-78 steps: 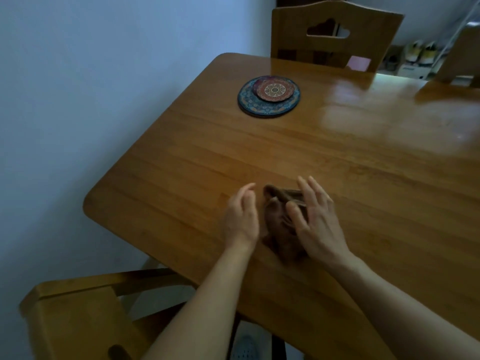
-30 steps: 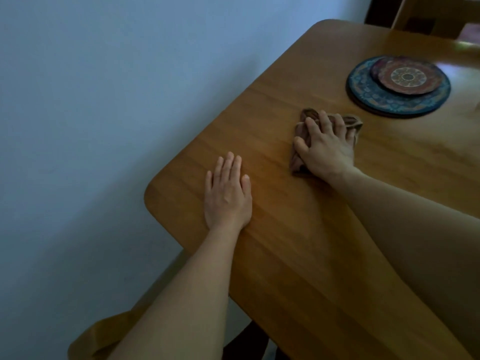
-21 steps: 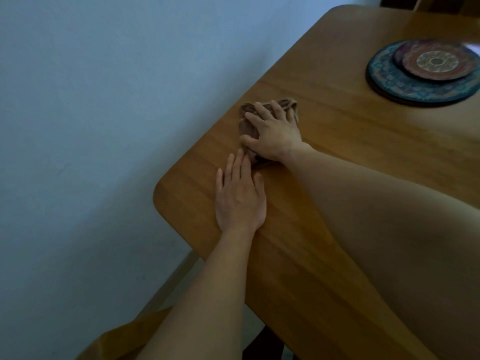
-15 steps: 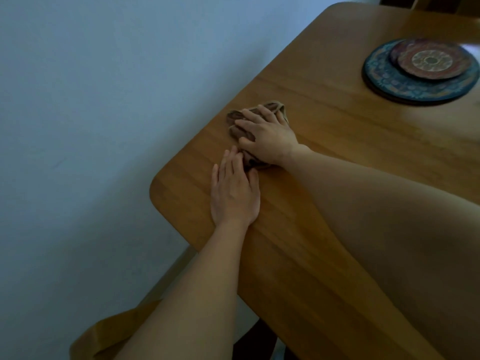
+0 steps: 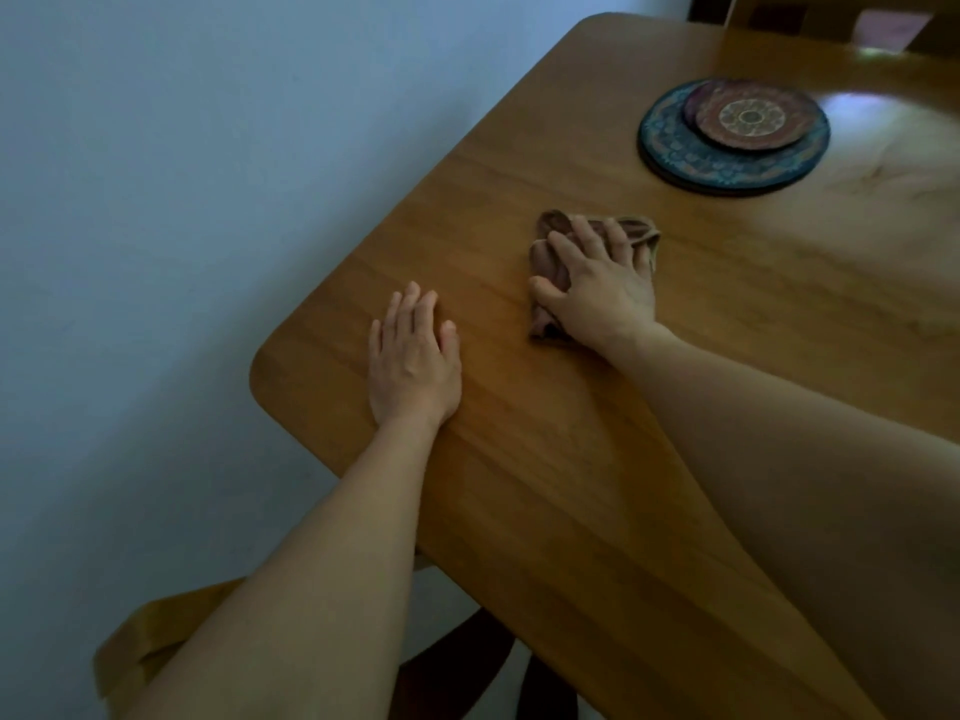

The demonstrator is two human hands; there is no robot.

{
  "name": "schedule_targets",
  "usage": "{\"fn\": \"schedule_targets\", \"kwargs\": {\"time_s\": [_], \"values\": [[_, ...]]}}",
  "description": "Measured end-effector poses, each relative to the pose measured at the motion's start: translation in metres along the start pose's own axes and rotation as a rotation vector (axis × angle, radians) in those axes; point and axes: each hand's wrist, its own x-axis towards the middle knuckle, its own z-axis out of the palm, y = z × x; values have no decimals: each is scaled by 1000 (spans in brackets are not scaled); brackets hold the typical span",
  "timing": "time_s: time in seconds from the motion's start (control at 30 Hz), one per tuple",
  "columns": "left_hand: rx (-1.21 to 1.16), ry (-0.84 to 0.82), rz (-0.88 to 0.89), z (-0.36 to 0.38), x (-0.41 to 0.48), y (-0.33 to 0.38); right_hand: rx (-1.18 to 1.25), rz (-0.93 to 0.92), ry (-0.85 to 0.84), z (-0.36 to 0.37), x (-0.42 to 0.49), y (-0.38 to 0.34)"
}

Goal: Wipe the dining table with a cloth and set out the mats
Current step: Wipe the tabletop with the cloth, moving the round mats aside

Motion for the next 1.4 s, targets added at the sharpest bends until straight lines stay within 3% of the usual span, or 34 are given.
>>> {"fn": "schedule_targets", "kwargs": {"time_s": [0.2, 0.33, 0.7, 0.93, 1.07, 1.27, 1.4], "values": [[44, -59, -38, -3, -2, 4, -3, -194, -68, -6, -36, 21], [88, -131, -106, -2, -19, 36, 1, -201, -83, -17, -52, 55], [50, -185, 427, 48, -143, 247, -47, 204, 48, -76, -108, 220], [47, -235, 407, 46, -165, 265, -46, 459, 115, -113, -175, 304], [47, -216, 418, 47, -165, 267, 3, 622, 125, -110, -201, 290], [50, -198, 417, 52, -161, 265, -26, 302, 61, -78, -248, 219], [55, -179, 413, 54, -162, 264, -27, 98, -6, -79, -294, 225]]}}
